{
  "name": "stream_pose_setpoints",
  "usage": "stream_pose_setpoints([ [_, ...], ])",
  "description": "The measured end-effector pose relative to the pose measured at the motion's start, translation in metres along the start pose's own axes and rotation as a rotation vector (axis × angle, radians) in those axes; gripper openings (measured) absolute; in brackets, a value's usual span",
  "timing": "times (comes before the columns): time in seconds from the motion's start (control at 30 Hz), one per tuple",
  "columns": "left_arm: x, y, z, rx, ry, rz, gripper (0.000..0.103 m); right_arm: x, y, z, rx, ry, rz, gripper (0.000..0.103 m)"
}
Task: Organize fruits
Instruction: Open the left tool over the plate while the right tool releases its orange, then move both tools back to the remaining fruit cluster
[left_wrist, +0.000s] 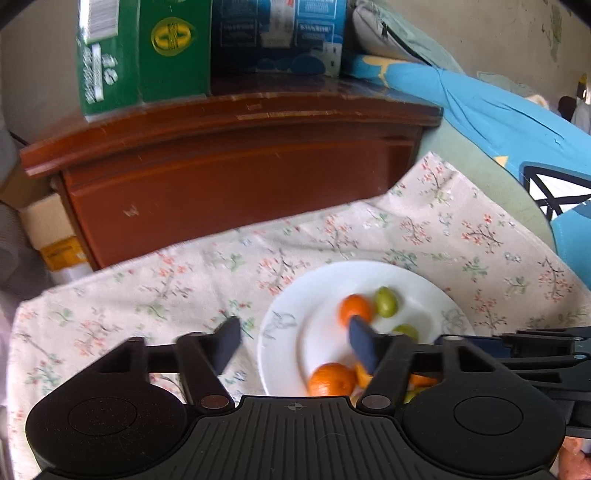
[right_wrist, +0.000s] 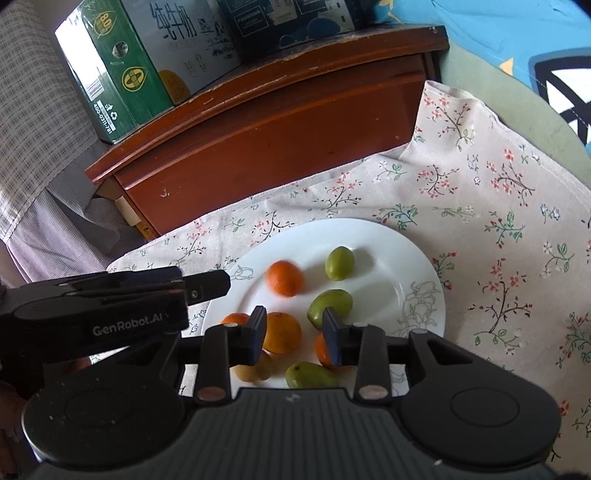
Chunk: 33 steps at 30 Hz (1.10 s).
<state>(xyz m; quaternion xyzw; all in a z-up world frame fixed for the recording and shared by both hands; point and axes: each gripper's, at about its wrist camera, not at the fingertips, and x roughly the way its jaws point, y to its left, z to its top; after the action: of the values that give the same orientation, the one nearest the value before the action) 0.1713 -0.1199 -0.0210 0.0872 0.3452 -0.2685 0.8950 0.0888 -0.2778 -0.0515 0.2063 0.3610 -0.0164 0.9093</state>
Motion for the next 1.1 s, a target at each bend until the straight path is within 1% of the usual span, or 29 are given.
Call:
stream_pose_setpoints([
  [0.03, -0.001, -0.001, 0.001, 0.007, -0.003, 0.017, 0.071, 0.000, 0.000, 0.000, 0.005, -0.001, -0.003, 0.035],
  [0.1, -0.003, -0.001, 0.003, 0.013, -0.001, 0.047, 0.078, -0.001, -0.001, 0.000, 0.019, -0.001, -0.012, 0.043],
  [0.17, -0.005, 0.001, 0.004, 0.003, -0.003, 0.067, 0.083, -0.002, -0.002, -0.001, 0.031, 0.001, -0.013, 0.048],
  [0.2, -0.006, 0.002, 0.004, -0.004, 0.001, 0.072, 0.085, -0.003, -0.002, -0.001, 0.035, 0.001, -0.012, 0.049],
  [0.27, -0.007, 0.004, 0.003, -0.006, 0.026, 0.087, 0.085, -0.005, -0.001, -0.002, 0.032, 0.001, -0.011, 0.051],
  [0.3, -0.007, 0.004, 0.003, -0.003, 0.036, 0.096, 0.085, -0.006, 0.001, -0.003, 0.027, 0.001, -0.011, 0.053],
  [0.4, -0.013, 0.008, 0.001, -0.014, 0.044, 0.118, 0.085, -0.010, 0.007, -0.005, 0.012, -0.005, -0.007, 0.059],
  [0.47, -0.020, 0.014, -0.002, -0.042, 0.047, 0.111, 0.085, -0.014, 0.011, -0.006, -0.002, -0.007, -0.006, 0.062],
  [0.57, -0.032, 0.023, -0.007, -0.098, 0.036, 0.120, 0.085, -0.019, 0.015, -0.008, -0.011, -0.005, -0.007, 0.072],
  [0.67, -0.041, 0.034, -0.012, -0.143, 0.030, 0.121, 0.088, -0.024, 0.018, -0.010, -0.008, -0.002, -0.010, 0.078],
  [0.73, -0.048, 0.040, -0.016, -0.179, 0.024, 0.125, 0.088, -0.029, 0.021, -0.011, -0.007, -0.009, -0.022, 0.083],
  [0.8, -0.054, 0.047, -0.021, -0.229, 0.028, 0.110, 0.092, -0.035, 0.023, -0.014, -0.006, -0.022, -0.032, 0.092],
  [0.87, -0.060, 0.054, -0.025, -0.276, 0.040, 0.073, 0.093, -0.038, 0.027, -0.016, -0.014, -0.026, -0.037, 0.095],
  [0.93, -0.067, 0.058, -0.031, -0.294, 0.038, 0.054, 0.093, -0.041, 0.031, -0.019, -0.027, -0.024, -0.043, 0.096],
  [1.03, -0.079, 0.058, -0.040, -0.293, 0.033, 0.065, 0.096, -0.045, 0.036, -0.025, -0.046, -0.039, -0.064, 0.099],
  [1.1, -0.086, 0.058, -0.047, -0.298, 0.039, 0.055, 0.096, -0.048, 0.040, -0.030, -0.067, -0.043, -0.076, 0.101],
])
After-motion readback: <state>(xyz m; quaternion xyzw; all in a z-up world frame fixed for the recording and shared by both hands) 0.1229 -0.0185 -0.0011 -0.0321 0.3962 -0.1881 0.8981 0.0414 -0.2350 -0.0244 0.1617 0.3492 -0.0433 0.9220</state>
